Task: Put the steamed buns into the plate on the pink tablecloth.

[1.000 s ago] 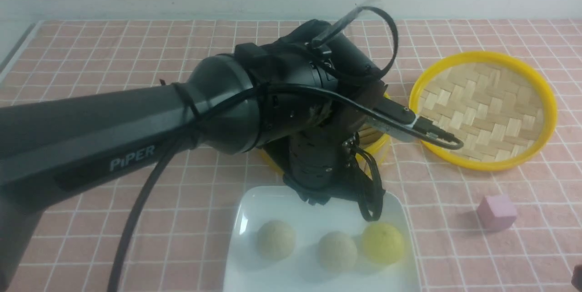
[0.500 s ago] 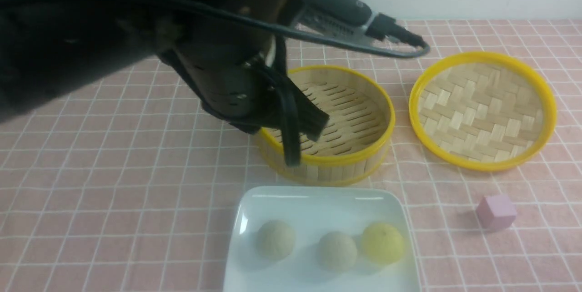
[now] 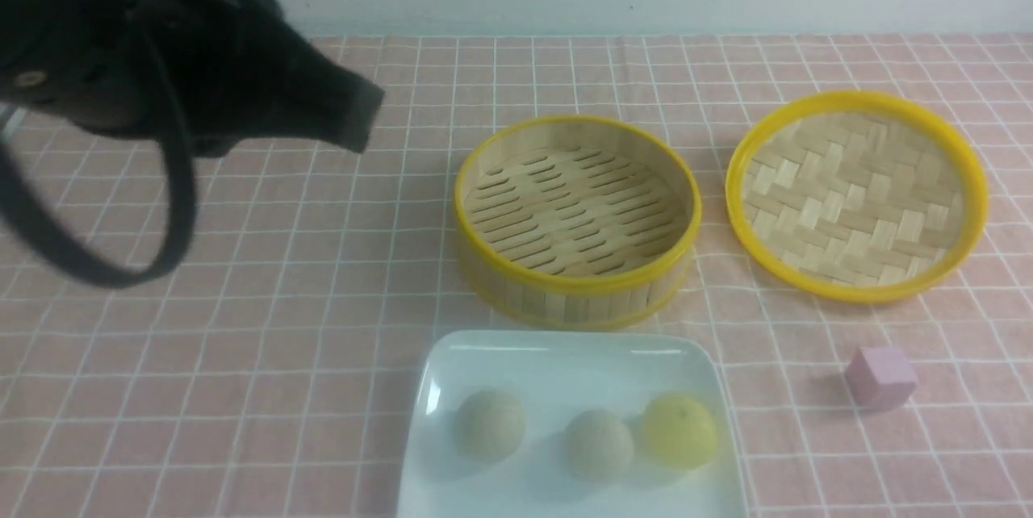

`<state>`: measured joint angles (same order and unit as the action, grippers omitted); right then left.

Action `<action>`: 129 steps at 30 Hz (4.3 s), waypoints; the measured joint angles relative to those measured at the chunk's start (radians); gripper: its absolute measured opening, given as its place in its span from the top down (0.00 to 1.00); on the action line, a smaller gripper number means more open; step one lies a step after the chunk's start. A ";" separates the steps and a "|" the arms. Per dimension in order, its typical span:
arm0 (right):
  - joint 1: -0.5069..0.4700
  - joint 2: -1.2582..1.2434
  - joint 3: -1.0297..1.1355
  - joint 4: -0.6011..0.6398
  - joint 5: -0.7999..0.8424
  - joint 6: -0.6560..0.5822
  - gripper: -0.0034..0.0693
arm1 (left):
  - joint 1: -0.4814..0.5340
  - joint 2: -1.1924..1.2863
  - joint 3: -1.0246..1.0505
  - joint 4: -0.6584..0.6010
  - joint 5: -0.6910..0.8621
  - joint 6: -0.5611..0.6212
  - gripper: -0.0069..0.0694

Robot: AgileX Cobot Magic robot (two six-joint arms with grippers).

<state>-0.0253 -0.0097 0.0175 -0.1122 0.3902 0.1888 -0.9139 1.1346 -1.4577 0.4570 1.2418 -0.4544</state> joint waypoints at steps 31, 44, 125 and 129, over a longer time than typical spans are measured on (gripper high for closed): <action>0.080 0.000 0.000 0.000 0.002 0.000 0.81 | 0.000 -0.832 0.970 0.034 -0.654 -0.431 0.90; 0.080 0.000 0.000 0.000 0.002 -0.001 0.79 | 0.000 -0.832 1.062 0.096 -0.873 -0.436 0.89; 0.080 0.000 0.000 -0.001 0.003 -0.010 0.68 | 0.847 -1.145 1.479 -0.311 -0.876 0.167 0.80; 0.080 0.000 0.000 -0.001 0.003 -0.010 0.67 | 0.847 -1.145 1.479 -0.310 -0.876 0.167 0.79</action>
<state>0.0549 -0.0097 0.0175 -0.1131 0.3933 0.1788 -0.0671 -0.0106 0.0213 0.1466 0.3658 -0.2871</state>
